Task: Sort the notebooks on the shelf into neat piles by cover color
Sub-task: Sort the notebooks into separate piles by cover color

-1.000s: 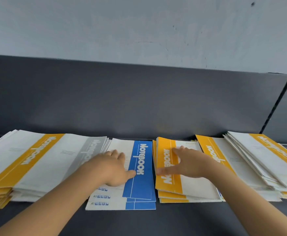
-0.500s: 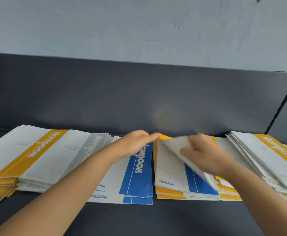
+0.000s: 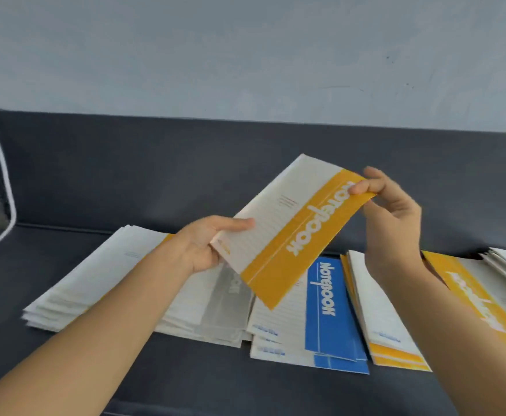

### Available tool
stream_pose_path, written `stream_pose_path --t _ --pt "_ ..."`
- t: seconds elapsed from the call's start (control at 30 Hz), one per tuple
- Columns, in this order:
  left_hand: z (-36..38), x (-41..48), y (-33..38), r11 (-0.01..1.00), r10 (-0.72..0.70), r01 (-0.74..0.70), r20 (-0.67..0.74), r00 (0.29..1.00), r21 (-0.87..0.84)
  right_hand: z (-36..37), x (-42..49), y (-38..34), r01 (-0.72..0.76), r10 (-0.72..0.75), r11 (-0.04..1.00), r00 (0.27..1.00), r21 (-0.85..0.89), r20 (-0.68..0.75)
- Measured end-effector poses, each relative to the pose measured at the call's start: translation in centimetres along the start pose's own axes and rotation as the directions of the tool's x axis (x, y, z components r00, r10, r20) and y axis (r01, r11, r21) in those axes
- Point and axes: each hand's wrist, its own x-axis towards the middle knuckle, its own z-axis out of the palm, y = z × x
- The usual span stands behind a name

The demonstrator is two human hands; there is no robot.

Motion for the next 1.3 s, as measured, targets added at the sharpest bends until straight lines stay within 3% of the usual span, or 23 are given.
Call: stream_pose_path --t 0.03,0.1,0.17,0.27,0.33,0.4,0.47,0.53,0.6,0.63,0.73,0.8,0.87,0.97,1.03,1.17,1.3 --pt "-1.4 -0.8 0.4 0.996 -0.007 0.003 0.045 0.999 0.093 1.5 -0.2 1.2 -0.134 0.134 0.991 0.991 -0.022 0.004" --pt "-3.8 -2.1 1.4 0.959 0.038 -0.052 0.056 0.998 0.278 4.9 -1.1 2.8 -0.432 0.432 0.902 0.901 -0.006 0.035" --pt "-6.3 -2.8 2.1 0.911 0.148 -0.108 -0.07 0.987 0.397 8.1 -2.4 3.9 -0.604 0.599 0.789 0.797 0.111 0.078" --pt "-9.8 -4.1 2.6 0.826 0.22 -0.11 -0.136 0.966 0.554 12.6 -4.6 4.9 -0.66 0.647 0.738 0.752 0.142 0.127" --pt "-12.0 -5.0 2.9 0.726 0.194 -0.06 -0.119 0.974 0.685 15.2 -5.8 5.6 -0.643 0.64 0.765 0.752 -0.038 0.16" --pt "-14.1 -6.0 3.3 0.579 0.136 0.01 -0.108 0.985 0.815 17.6 -6.7 6.1 -0.517 0.609 0.771 0.768 -0.372 0.196" --pt "-15.4 -7.0 3.4 0.325 0.101 0.05 -0.088 0.991 0.944 19.7 -7.4 6.0 -0.21 0.503 0.712 0.818 -0.67 0.278" --pt "-16.2 -7.2 2.8 0.016 0.066 0.101 -0.102 0.993 0.995 21.4 -8.0 7.0 0.141 0.459 0.514 0.788 -0.846 0.41" --pt "-16.9 -6.7 1.4 -0.173 0.035 0.139 -0.135 0.99 0.975 22.6 -9.0 8.3 0.439 0.529 0.252 0.683 -0.862 0.503" --pt "-17.3 -6.4 0.7 -0.237 0.029 0.135 -0.132 0.991 0.962 22.9 -9.6 8.7 0.524 0.575 0.178 0.632 -0.833 0.52" --pt "-18.7 -5.9 -0.5 -0.305 0.019 0.095 -0.093 0.995 0.948 22.7 -9.9 8.7 0.532 0.611 0.2 0.588 -0.823 0.529" --pt "-19.3 -6.0 0.1 -0.347 0.01 0.088 -0.09 0.996 0.934 21.7 -9.1 7.9 0.469 0.587 0.277 0.609 -0.839 0.534" --pt "-19.1 -6.1 1.1 -0.375 0.001 0.105 -0.113 0.994 0.921 19.8 -8.0 7.1 0.429 0.559 0.287 0.652 -0.857 0.513" --pt "-16.3 -5.9 2.1 -0.389 0.106 0.097 -0.06 0.993 0.916 15.6 -6.4 6.0 0.353 0.547 0.242 0.72 -0.904 0.427" --pt "-12.4 -5.6 1.9 -0.404 0.228 0.012 0.088 0.97 0.915 12.3 -5.4 5.7 0.258 0.584 0.243 0.731 -0.935 0.353" --pt "-2.9 -4.2 -0.1 -0.477 0.348 -0.213 0.406 0.845 0.852 4.8 -3.4 4.8 0.185 0.568 0.116 0.794 -0.976 0.218" --pt "6.2 -0.8 -3.2 -0.439 0.297 -0.318 0.47 0.831 0.84 -3.5 -1.7 4.4 0.14 0.559 -0.02 0.822 -0.99 0.105"
